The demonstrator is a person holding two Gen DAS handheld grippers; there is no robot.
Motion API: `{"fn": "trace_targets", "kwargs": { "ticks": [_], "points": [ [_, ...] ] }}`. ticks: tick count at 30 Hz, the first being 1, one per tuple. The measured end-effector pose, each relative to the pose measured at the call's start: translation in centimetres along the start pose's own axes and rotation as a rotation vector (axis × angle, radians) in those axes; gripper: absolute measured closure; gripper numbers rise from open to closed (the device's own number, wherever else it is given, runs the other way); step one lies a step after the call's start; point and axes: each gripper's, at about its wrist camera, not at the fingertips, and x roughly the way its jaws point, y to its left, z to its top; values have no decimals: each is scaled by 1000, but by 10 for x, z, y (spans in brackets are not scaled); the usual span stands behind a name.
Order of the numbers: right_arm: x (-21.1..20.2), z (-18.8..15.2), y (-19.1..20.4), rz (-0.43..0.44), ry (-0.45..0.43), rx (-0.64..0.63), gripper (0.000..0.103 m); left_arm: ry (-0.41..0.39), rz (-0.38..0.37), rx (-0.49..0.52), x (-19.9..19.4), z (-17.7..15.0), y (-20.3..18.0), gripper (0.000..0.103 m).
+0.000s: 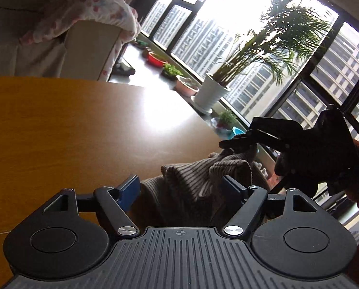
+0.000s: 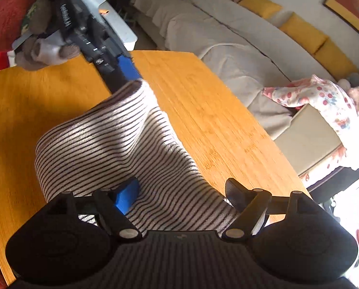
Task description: Fold clothes
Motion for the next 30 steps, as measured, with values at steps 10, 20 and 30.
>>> {"fn": "trace_targets", "kwargs": {
  "ticks": [10,20,30],
  "points": [
    [-40,-53,-47,-135,-162,614,14,-85,29,-29,-20,-2,-5,9],
    [5,-88,-60,-113,-197,879,32,-53,65,-19,-31,-11,-23,3],
    [-8,-100,-39,-200,-205,862,32,39,121,266,22,-13,-73,75]
  ]
}}
